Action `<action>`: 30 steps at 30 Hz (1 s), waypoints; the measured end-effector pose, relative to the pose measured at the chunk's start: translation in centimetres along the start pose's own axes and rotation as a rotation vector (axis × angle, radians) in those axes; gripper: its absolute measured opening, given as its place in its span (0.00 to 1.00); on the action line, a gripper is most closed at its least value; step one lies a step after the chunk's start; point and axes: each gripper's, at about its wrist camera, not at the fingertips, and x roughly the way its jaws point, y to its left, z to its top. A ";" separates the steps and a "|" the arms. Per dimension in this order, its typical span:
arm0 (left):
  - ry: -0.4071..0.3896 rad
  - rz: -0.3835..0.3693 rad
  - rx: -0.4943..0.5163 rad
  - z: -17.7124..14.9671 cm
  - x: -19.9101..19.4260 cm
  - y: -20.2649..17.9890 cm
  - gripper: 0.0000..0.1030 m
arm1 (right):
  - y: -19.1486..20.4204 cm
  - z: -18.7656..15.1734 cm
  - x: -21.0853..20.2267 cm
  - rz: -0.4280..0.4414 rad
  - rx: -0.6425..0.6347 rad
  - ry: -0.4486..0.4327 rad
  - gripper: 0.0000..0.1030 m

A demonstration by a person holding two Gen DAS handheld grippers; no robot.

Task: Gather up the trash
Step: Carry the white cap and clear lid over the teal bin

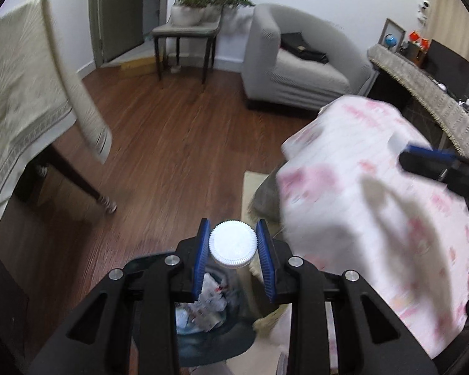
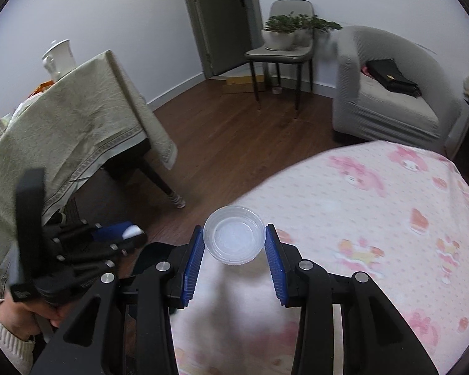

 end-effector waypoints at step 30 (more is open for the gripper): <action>0.262 0.095 -0.116 -9.2 4.7 12.6 0.52 | 13.9 1.5 8.4 0.070 -0.186 0.147 0.39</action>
